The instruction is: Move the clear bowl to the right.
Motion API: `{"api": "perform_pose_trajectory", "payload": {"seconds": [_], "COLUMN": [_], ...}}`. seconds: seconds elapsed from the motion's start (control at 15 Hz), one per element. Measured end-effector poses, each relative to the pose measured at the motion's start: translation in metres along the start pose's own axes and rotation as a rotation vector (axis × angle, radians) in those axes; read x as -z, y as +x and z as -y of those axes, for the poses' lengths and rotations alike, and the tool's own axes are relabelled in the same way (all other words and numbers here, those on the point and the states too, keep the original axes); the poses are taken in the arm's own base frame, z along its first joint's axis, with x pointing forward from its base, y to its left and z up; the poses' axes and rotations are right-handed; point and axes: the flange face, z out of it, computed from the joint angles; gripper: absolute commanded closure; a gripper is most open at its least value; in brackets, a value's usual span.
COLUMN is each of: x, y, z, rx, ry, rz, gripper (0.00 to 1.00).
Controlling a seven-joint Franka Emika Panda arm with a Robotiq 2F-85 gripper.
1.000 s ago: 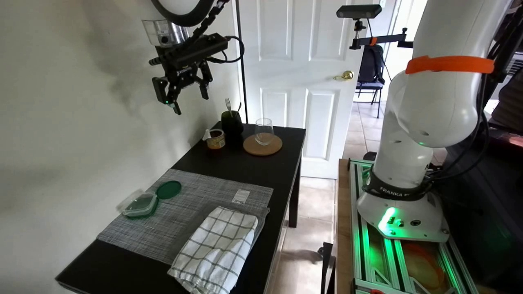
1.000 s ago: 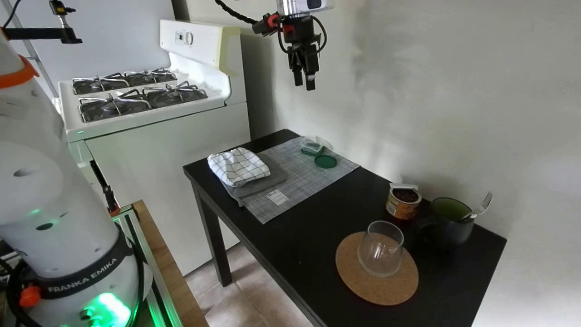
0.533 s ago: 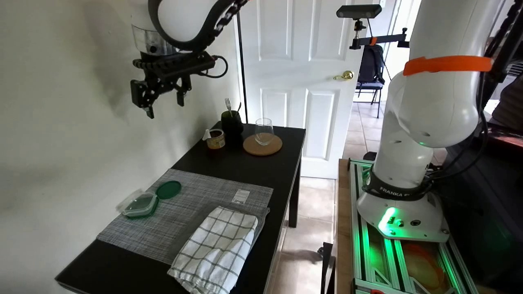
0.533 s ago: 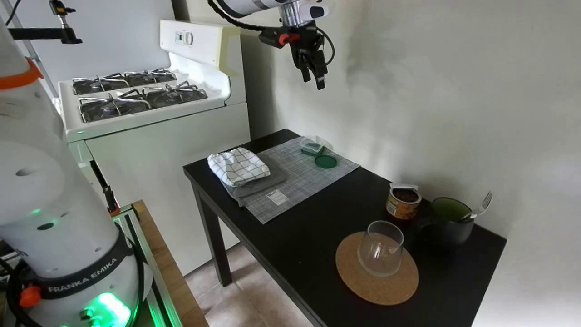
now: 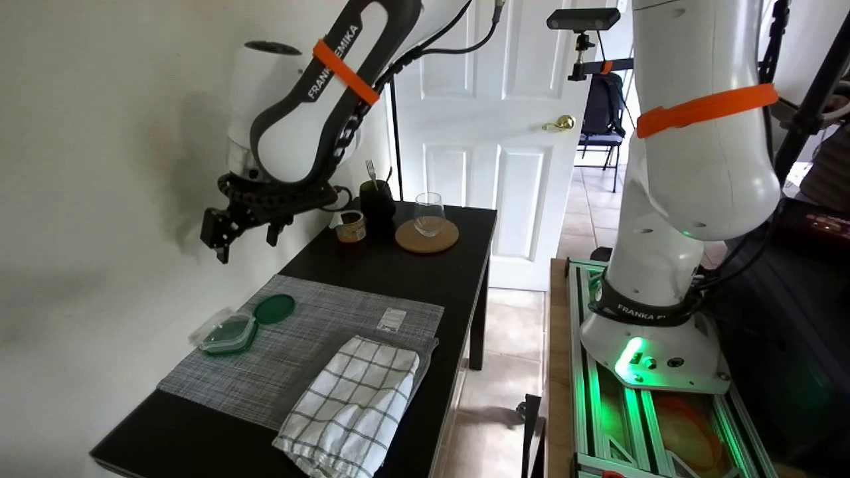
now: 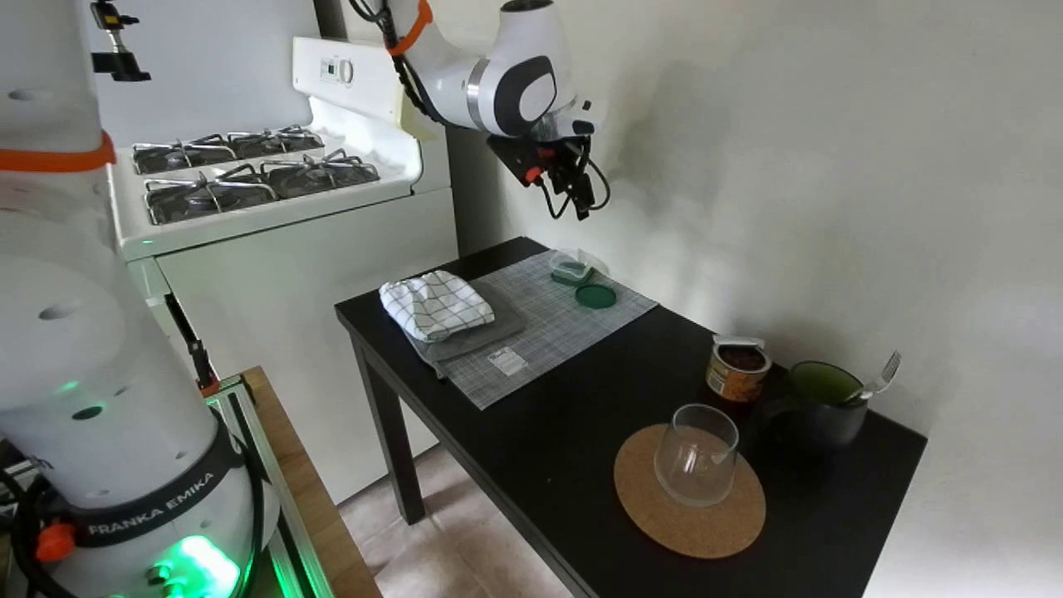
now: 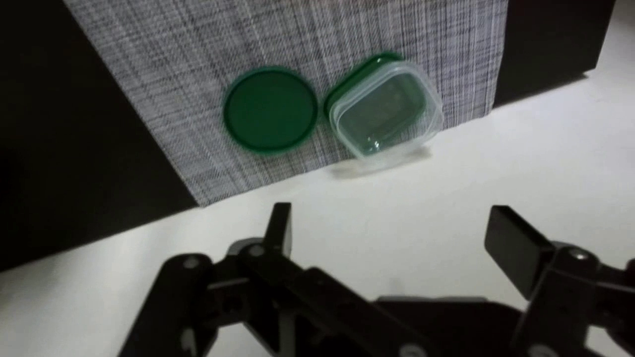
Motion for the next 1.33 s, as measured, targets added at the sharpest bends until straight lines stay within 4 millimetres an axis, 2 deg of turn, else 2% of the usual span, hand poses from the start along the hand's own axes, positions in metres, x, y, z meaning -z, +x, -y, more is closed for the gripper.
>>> {"api": "perform_pose_trajectory", "payload": {"seconds": [0.13, 0.27, 1.0, 1.13, 1.33], "x": [-0.029, -0.049, -0.044, -0.052, -0.075], "y": [-0.014, -0.022, -0.016, -0.020, -0.037], "z": [0.003, 0.003, 0.000, -0.009, -0.020], "rx": [-0.005, -0.001, 0.001, 0.011, 0.014], "ry": [0.029, 0.047, 0.035, -0.007, -0.048], "rz": [0.061, 0.100, 0.081, 0.105, 0.168], "gripper": [0.00, 0.00, 0.00, 0.00, 0.00]}}
